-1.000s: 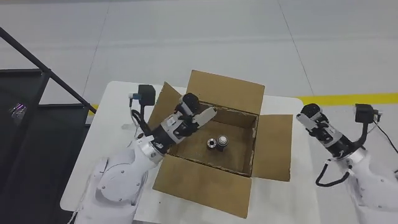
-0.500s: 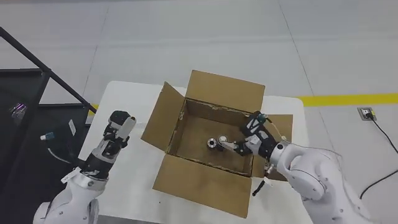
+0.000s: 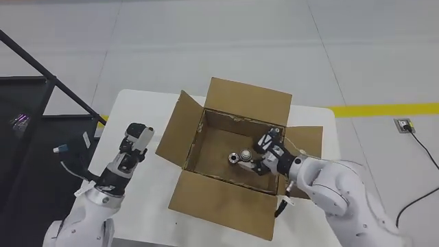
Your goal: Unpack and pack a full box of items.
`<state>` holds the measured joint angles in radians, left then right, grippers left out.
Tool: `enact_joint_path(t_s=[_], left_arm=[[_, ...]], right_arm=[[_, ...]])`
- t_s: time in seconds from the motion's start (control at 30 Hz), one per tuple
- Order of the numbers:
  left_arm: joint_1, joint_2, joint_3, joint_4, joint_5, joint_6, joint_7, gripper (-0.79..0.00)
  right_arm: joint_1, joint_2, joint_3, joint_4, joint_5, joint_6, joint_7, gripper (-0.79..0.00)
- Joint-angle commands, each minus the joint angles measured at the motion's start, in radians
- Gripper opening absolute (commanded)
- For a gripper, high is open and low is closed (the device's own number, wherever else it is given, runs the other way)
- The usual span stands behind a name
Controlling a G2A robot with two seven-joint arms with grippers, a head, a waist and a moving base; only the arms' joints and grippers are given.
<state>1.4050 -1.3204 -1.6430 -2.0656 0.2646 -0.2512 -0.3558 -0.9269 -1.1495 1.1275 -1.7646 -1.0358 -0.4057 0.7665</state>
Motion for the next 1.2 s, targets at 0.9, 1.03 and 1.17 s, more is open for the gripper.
enact_joint_path(t_s=[0.9, 1.03, 1.17], left_arm=[[-0.07, 0.007, 0.097, 0.1, -0.134, 0.088, 0.005, 0.0], [-0.072, 0.009, 0.097, 0.104, -0.138, 0.092, 0.009, 0.0], [-0.078, 0.01, 0.111, 0.113, -0.141, 0.096, 0.002, 0.0]], right_arm=[[0.459, -0.175, -0.421, 0.565, 0.034, 0.212, 0.381, -0.785], [0.427, -0.157, -0.376, 0.474, 0.015, 0.185, 0.373, -0.785], [0.347, -0.118, -0.283, 0.276, -0.061, 0.235, 0.45, -0.785]])
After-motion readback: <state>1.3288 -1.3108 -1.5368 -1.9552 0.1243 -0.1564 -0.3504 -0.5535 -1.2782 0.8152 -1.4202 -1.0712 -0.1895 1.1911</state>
